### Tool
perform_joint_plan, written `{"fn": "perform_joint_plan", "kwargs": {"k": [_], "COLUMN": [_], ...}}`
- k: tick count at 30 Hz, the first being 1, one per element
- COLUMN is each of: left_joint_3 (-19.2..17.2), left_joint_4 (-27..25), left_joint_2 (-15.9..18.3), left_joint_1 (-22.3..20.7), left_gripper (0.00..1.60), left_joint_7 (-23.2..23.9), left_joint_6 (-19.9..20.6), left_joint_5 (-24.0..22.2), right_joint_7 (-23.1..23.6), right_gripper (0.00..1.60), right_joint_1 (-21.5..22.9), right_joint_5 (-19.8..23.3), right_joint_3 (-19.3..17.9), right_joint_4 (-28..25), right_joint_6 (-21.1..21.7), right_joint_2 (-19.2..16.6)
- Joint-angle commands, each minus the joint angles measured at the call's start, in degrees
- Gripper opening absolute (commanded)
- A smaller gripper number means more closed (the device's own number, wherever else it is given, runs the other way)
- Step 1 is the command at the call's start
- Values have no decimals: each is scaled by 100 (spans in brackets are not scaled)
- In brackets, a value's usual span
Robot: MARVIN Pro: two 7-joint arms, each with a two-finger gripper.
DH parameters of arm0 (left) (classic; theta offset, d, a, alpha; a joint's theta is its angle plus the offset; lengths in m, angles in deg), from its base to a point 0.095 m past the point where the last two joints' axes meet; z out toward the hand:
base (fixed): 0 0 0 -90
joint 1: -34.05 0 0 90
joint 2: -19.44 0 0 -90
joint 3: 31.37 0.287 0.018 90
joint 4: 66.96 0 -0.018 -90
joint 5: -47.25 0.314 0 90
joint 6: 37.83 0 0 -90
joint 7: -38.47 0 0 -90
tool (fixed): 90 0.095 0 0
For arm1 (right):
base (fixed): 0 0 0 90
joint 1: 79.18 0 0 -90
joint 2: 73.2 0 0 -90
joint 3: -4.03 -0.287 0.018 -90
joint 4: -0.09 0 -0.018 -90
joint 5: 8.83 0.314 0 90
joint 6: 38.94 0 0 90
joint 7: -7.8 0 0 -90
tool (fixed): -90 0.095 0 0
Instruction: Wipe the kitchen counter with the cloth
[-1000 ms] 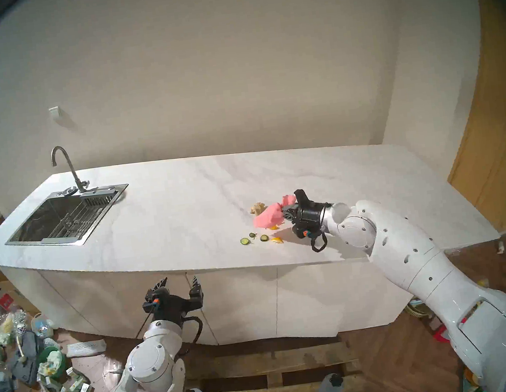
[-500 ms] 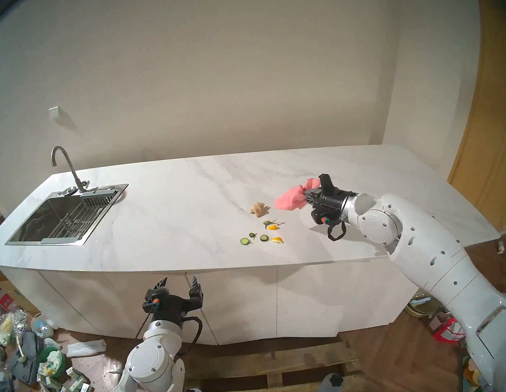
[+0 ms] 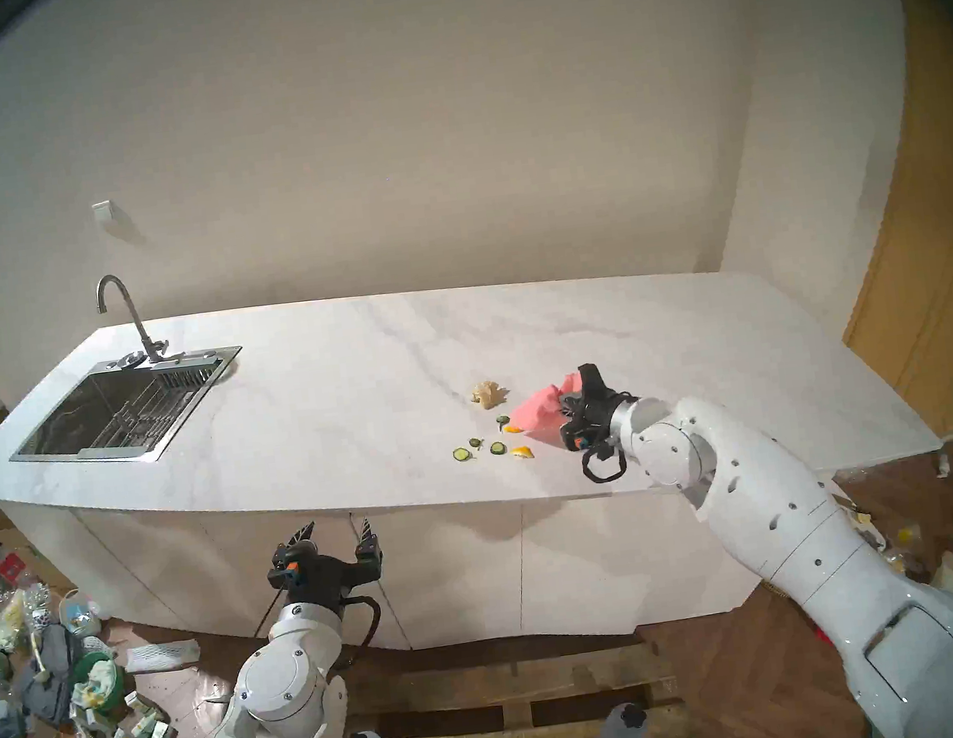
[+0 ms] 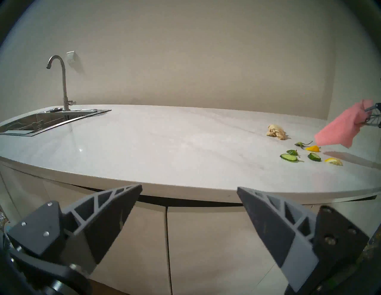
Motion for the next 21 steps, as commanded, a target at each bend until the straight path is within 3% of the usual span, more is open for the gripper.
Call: {"fn": "perform_joint_plan", "kwargs": {"k": [1, 8, 14, 15, 19, 20, 21], "left_joint_3": [19, 24, 28, 28, 31, 32, 32], "left_joint_4": [-174, -170, -174, -175, -176, -178, -178], "left_joint_2": [17, 24, 31, 32, 36, 37, 38], "left_joint_1": [-14, -16, -14, -14, -13, -13, -12], "left_gripper": [160, 160, 160, 160, 160, 160, 160], "left_joint_7": [45, 37, 34, 34, 32, 32, 31], "left_joint_6": [-28, -30, -28, -28, -27, -26, -26], "left_joint_5": [-16, -23, -29, -30, -34, -35, -36], "right_joint_7": [-84, -395, -432, -394, -211, -266, -307], "right_gripper": [0, 0, 0, 15, 10, 14, 53], "right_joint_1": [315, 408, 338, 312, 256, 264, 268], "right_joint_5": [-40, -61, 77, 105, 57, -24, -57], "right_joint_3": [-9, -103, -109, -105, -27, 2, 13], "right_joint_4": [378, 870, 881, 844, 689, 740, 773], "right_joint_6": [250, 246, -99, -126, -118, -111, -132], "right_joint_2": [371, 451, 376, 363, 268, 259, 254]}}
